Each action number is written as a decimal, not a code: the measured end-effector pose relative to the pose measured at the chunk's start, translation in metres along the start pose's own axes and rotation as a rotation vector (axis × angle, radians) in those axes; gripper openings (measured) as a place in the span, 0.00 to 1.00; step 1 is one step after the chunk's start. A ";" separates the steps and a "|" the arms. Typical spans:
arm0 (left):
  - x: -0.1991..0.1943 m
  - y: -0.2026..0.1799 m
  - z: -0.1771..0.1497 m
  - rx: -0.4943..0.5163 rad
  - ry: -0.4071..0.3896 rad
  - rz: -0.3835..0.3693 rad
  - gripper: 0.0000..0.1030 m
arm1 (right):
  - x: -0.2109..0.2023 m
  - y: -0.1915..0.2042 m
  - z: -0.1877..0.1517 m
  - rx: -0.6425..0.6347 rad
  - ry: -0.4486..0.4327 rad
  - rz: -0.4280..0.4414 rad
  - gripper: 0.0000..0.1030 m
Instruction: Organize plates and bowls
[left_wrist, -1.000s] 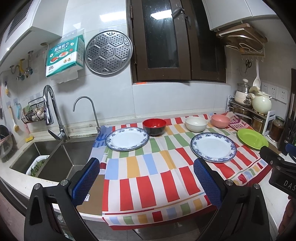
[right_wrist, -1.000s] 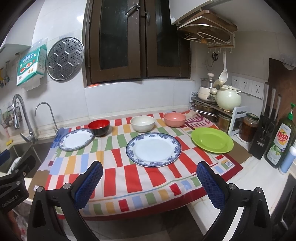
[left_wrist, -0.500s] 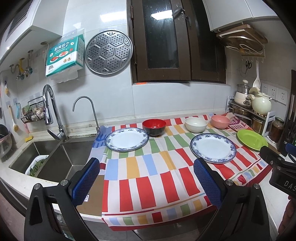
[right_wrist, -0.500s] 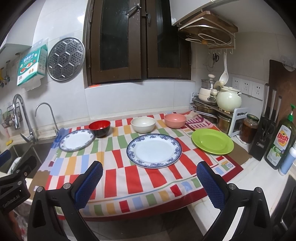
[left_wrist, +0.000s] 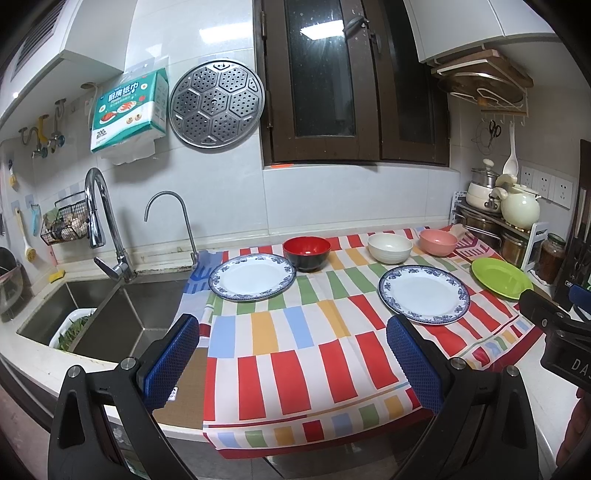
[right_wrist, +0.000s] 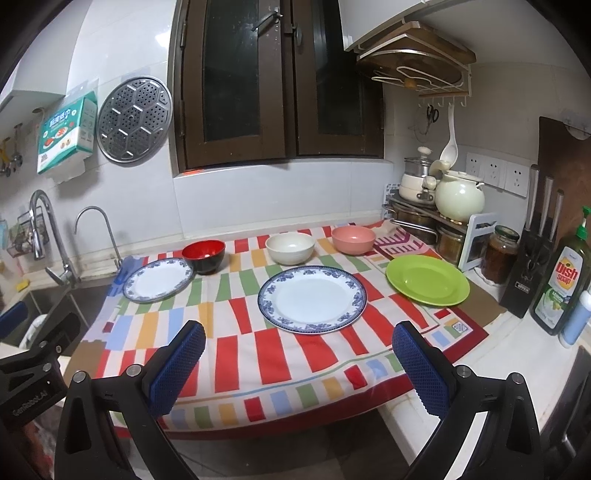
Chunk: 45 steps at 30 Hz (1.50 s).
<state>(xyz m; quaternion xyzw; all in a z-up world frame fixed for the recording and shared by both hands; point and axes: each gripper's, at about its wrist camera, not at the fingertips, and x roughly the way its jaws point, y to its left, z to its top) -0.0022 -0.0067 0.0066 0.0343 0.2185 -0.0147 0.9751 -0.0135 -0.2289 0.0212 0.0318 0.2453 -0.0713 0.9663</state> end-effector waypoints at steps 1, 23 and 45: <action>0.000 0.000 0.000 0.000 0.000 0.000 1.00 | -0.001 -0.001 -0.001 0.001 0.000 0.001 0.99; 0.004 -0.001 0.001 0.003 -0.004 -0.031 1.00 | -0.006 -0.002 0.000 0.007 -0.013 -0.029 0.99; 0.098 -0.046 0.023 0.043 0.080 -0.052 1.00 | 0.084 -0.036 0.022 0.023 0.038 -0.086 0.99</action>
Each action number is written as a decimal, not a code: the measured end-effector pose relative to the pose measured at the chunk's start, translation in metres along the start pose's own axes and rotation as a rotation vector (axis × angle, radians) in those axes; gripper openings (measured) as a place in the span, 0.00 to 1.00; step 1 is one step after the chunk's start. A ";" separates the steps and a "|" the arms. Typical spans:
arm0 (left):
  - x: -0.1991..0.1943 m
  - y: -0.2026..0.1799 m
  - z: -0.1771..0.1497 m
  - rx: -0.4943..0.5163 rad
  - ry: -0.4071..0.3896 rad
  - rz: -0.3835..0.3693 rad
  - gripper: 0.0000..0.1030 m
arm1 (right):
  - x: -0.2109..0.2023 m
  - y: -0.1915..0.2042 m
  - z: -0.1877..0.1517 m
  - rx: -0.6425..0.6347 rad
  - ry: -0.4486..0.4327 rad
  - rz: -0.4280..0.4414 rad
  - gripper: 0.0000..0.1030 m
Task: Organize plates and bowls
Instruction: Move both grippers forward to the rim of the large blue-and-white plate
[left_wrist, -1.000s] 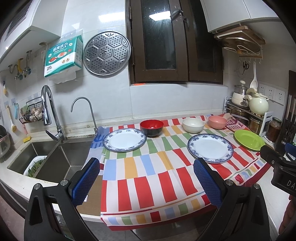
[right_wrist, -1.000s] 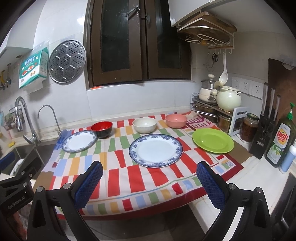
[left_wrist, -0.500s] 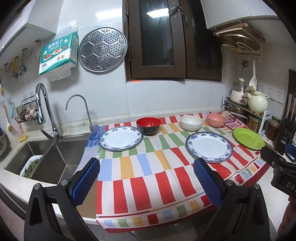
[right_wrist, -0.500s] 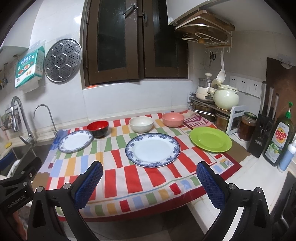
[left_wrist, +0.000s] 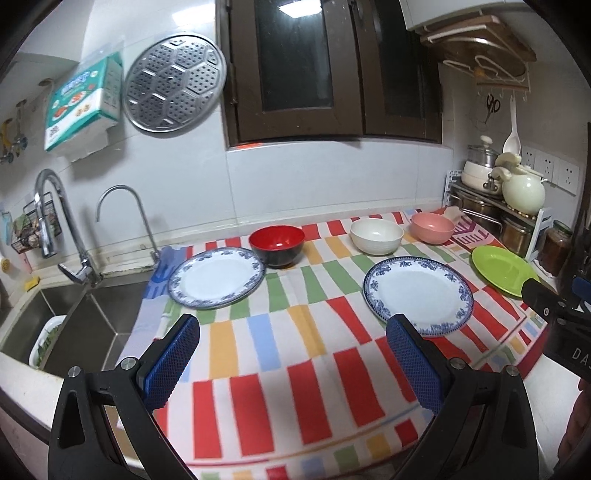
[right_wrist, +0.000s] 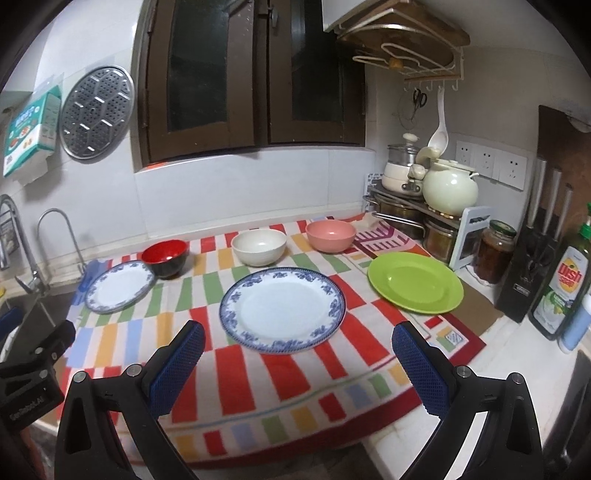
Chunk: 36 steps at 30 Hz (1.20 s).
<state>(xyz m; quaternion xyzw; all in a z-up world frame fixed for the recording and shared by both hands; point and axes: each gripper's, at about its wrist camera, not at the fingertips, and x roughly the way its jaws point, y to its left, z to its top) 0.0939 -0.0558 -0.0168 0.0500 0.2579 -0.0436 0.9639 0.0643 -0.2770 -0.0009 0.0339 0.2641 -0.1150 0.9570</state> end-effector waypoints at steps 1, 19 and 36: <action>0.009 -0.004 0.004 0.001 0.006 0.001 1.00 | 0.009 -0.002 0.003 -0.001 0.007 -0.001 0.99; 0.155 -0.078 0.029 0.031 0.203 -0.004 0.89 | 0.167 -0.048 0.028 -0.033 0.154 0.017 0.87; 0.266 -0.117 0.012 0.019 0.410 -0.090 0.72 | 0.275 -0.068 0.008 0.014 0.354 0.032 0.63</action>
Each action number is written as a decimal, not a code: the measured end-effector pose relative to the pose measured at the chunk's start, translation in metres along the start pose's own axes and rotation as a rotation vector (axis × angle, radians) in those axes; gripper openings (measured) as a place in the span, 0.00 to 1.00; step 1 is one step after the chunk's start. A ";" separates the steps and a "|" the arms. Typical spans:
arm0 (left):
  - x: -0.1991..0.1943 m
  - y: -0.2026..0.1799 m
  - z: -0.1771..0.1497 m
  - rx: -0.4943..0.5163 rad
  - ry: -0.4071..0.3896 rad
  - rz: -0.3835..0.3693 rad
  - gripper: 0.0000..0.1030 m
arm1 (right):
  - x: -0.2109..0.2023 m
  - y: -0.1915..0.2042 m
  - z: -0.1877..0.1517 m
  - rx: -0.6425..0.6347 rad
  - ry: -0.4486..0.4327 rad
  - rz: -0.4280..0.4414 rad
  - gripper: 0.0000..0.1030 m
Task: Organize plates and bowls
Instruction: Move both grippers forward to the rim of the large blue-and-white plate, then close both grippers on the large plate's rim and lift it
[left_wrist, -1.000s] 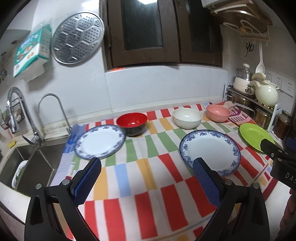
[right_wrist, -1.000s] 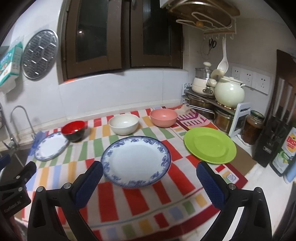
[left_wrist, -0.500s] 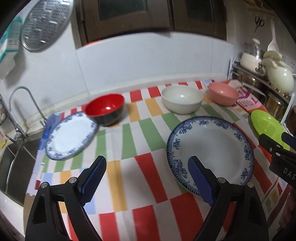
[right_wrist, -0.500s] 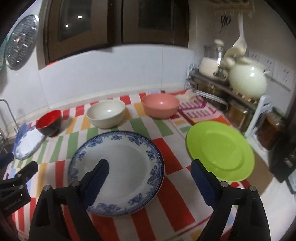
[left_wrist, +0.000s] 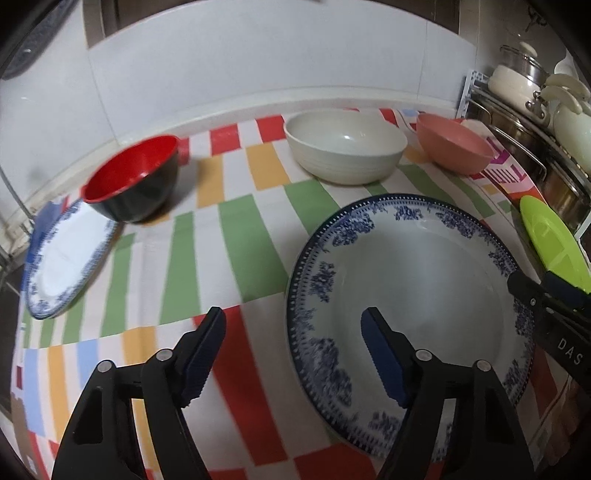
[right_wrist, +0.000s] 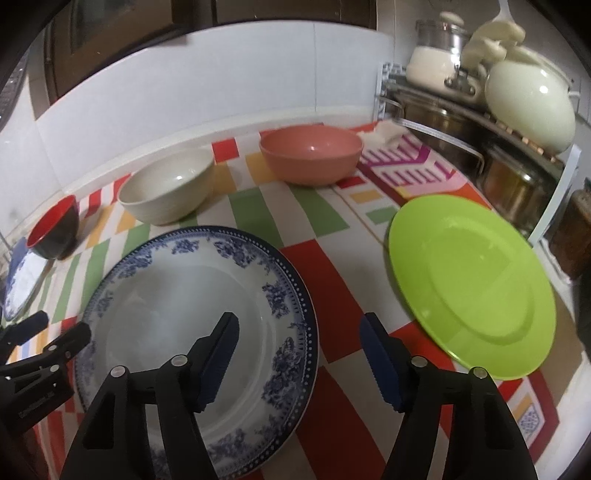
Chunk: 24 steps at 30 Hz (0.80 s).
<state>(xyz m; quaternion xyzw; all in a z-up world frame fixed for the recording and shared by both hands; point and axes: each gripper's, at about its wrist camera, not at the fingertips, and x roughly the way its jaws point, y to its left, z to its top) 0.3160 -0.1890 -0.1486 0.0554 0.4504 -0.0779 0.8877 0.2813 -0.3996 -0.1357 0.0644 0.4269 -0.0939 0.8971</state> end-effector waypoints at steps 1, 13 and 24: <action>0.003 -0.001 0.000 -0.001 0.004 -0.002 0.71 | 0.002 0.000 0.000 0.003 0.005 0.004 0.61; 0.021 -0.003 0.003 -0.020 0.049 -0.048 0.52 | 0.020 0.002 0.001 0.005 0.047 0.026 0.45; 0.025 -0.004 0.008 -0.030 0.047 -0.080 0.35 | 0.021 0.004 0.003 0.012 0.058 0.020 0.36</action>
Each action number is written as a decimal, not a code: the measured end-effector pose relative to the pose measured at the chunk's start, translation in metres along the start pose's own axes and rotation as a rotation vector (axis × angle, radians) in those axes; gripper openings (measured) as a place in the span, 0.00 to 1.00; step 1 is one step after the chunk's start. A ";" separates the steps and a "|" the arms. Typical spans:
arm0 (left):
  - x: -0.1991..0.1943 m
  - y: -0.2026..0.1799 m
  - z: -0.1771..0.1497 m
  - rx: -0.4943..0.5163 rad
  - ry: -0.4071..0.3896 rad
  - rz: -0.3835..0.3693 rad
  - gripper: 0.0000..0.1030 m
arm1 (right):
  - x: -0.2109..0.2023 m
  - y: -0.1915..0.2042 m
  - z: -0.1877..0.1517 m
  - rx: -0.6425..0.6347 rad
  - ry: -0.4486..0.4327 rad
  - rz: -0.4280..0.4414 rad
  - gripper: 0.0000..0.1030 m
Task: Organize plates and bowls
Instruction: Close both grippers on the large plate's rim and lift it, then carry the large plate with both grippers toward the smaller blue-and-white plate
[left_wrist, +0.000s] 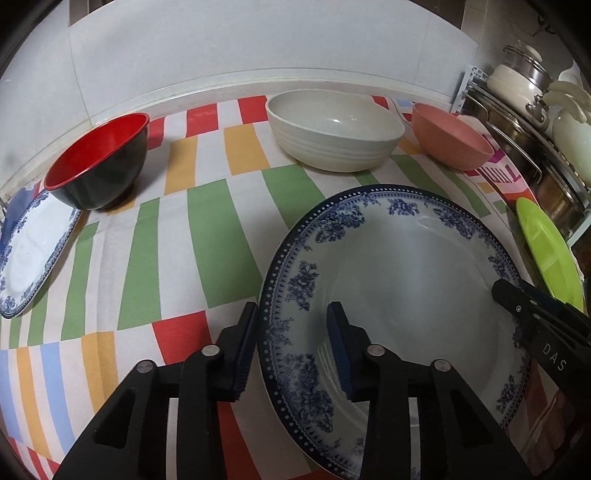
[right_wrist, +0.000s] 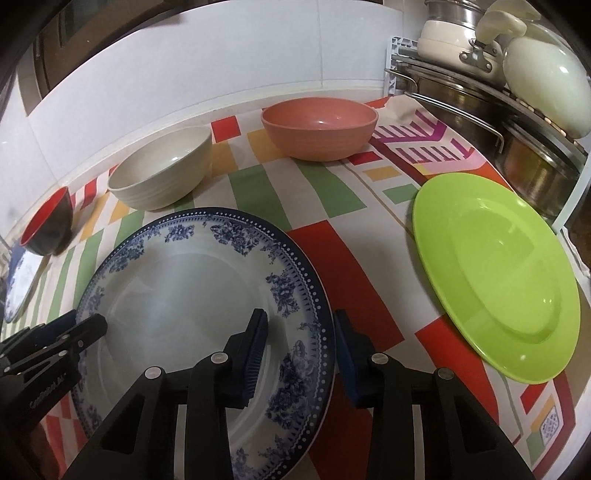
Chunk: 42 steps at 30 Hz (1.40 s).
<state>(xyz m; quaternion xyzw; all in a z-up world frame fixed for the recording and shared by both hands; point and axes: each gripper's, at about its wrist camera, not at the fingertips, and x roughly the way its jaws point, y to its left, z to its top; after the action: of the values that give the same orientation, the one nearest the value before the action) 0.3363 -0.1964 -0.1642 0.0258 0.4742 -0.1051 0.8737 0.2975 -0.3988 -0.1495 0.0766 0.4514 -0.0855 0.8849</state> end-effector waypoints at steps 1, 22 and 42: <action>0.000 0.001 0.000 -0.005 0.001 -0.003 0.34 | 0.000 0.001 0.000 -0.002 0.001 -0.004 0.36; -0.060 0.067 -0.026 -0.098 -0.096 0.096 0.32 | -0.044 0.071 -0.008 -0.119 -0.043 0.045 0.33; -0.120 0.189 -0.089 -0.263 -0.109 0.291 0.33 | -0.065 0.205 -0.046 -0.331 -0.030 0.229 0.33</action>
<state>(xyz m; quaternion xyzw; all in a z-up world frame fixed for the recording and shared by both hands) 0.2391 0.0203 -0.1234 -0.0260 0.4273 0.0839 0.8998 0.2689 -0.1844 -0.1119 -0.0204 0.4345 0.0901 0.8959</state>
